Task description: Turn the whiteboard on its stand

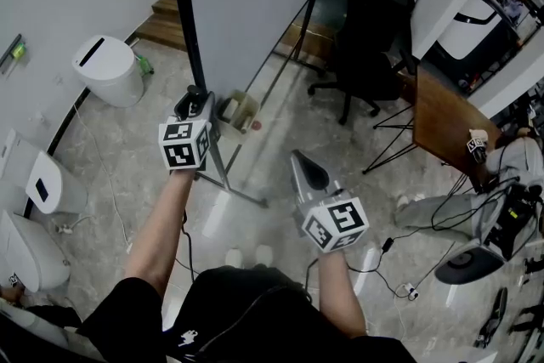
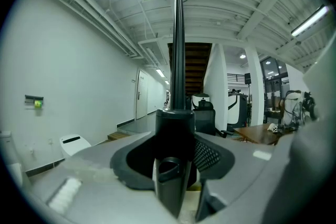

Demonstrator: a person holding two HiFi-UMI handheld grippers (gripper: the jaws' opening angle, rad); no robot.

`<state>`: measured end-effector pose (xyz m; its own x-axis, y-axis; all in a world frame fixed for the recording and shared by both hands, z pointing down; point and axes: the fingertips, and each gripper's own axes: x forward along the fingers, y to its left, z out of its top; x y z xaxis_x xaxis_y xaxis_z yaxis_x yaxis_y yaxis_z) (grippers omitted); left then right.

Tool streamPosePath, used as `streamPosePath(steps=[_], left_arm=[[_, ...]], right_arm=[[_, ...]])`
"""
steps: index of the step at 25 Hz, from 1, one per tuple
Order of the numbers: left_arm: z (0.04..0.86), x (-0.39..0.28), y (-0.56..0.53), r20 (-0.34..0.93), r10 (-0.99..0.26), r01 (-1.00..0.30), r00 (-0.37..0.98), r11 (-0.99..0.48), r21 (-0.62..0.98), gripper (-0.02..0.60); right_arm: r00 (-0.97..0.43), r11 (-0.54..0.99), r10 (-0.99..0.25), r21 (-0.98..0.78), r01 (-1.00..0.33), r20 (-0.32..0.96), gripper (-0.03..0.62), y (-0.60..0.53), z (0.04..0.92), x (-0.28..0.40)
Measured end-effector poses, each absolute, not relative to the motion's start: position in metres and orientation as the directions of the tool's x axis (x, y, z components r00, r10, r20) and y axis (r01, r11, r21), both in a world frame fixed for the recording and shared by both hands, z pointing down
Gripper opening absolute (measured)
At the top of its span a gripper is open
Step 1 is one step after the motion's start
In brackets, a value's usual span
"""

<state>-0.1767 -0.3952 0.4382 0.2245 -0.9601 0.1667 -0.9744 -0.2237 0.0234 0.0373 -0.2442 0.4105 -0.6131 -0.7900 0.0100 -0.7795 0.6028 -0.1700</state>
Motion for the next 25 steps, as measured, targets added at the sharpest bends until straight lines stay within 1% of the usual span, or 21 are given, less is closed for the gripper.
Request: streamPosePath(steps=[16,19,22,25], left_arm=[[0.439,-0.177,-0.385,0.150,-0.959,-0.968,0.242,-0.248,-0.028,0.199],[0.435,-0.179,-0.382,0.139,-0.963,-0.971,0.229,-0.236,-0.041,0.210],[0.421,-0.180,-0.375,0.105,-0.970,-0.972,0.218,-0.225,-0.062,0.233],[0.408,-0.184,-0.367,0.081,-0.973,-0.972,0.216,-0.222,-0.080,0.236]], right_arm=[[-0.618,0.612,-0.786,-0.160,-0.775,-0.010,0.009,-0.238,0.402,0.040],[-0.620,0.614,-0.785,-0.155,-0.774,-0.013,0.009,-0.236,0.401,0.041],[-0.624,0.618,-0.781,-0.155,-0.771,-0.013,0.009,-0.233,0.399,0.043],[-0.632,0.626,-0.775,-0.152,-0.764,-0.017,0.009,-0.231,0.397,0.038]])
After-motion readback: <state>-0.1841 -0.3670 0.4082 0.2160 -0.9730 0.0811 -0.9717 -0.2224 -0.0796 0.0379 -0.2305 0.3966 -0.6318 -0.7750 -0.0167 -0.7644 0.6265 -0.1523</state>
